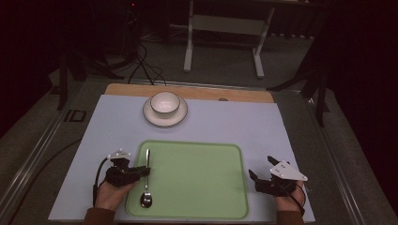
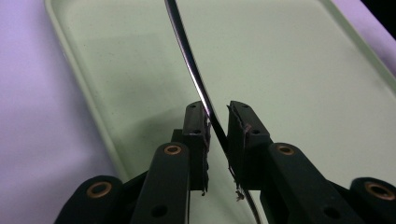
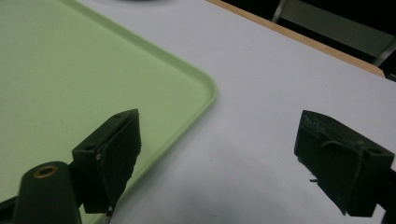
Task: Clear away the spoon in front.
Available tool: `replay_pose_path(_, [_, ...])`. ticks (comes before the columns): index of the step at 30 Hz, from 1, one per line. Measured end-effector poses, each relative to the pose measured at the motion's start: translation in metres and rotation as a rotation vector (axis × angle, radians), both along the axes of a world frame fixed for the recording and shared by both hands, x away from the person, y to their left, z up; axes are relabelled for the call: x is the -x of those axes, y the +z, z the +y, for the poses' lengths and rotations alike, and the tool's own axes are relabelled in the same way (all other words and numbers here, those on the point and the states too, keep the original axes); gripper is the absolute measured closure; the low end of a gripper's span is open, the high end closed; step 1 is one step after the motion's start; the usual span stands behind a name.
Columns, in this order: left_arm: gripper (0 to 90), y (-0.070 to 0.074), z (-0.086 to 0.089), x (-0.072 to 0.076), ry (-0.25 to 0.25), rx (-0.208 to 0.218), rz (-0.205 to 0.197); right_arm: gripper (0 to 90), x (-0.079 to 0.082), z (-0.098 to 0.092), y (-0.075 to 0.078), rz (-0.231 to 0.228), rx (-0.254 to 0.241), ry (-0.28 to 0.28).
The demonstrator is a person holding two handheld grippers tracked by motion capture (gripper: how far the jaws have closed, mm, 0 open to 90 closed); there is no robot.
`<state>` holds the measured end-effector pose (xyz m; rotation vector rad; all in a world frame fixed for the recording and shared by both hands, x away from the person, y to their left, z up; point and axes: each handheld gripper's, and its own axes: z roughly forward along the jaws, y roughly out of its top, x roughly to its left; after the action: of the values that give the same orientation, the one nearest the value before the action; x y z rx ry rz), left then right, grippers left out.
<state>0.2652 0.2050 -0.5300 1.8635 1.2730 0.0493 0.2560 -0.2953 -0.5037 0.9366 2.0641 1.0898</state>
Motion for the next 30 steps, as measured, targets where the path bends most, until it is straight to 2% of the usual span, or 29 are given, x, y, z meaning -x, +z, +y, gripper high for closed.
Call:
replay_pose_path(9, [76.2, -0.002, -0.003, -0.001, 0.001, -0.034, 0.003, 14.3, 0.0, 0.001, 0.0, 0.001, 0.004, 0.002])
replay_pose_path(14, [71.2, -0.002, -0.005, -0.001, 0.016, -0.1, -0.009, 14.3, 0.0, 0.001, 0.0, 0.001, 0.004, 0.003])
replay_pose_path(16, [66.7, -0.001, -0.006, -0.001, 0.024, -0.129, -0.03, 14.3, 0.0, 0.001, 0.0, 0.001, 0.004, 0.004])
replay_pose_path(20, [51.8, 0.002, -0.014, -0.001, 0.021, -0.231, -0.102, 14.3, 0.0, 0.001, 0.0, 0.001, 0.006, 0.004])
replay_pose_path(24, [44.1, 0.003, -0.02, -0.006, 0.023, -0.298, -0.153, 14.3, -0.001, 0.002, 0.0, 0.001, 0.011, 0.009])
replay_pose_path(30, [43.2, 0.007, -0.022, -0.019, 0.021, -0.3, -0.194, 14.3, -0.001, 0.002, 0.0, 0.001, 0.012, 0.007])
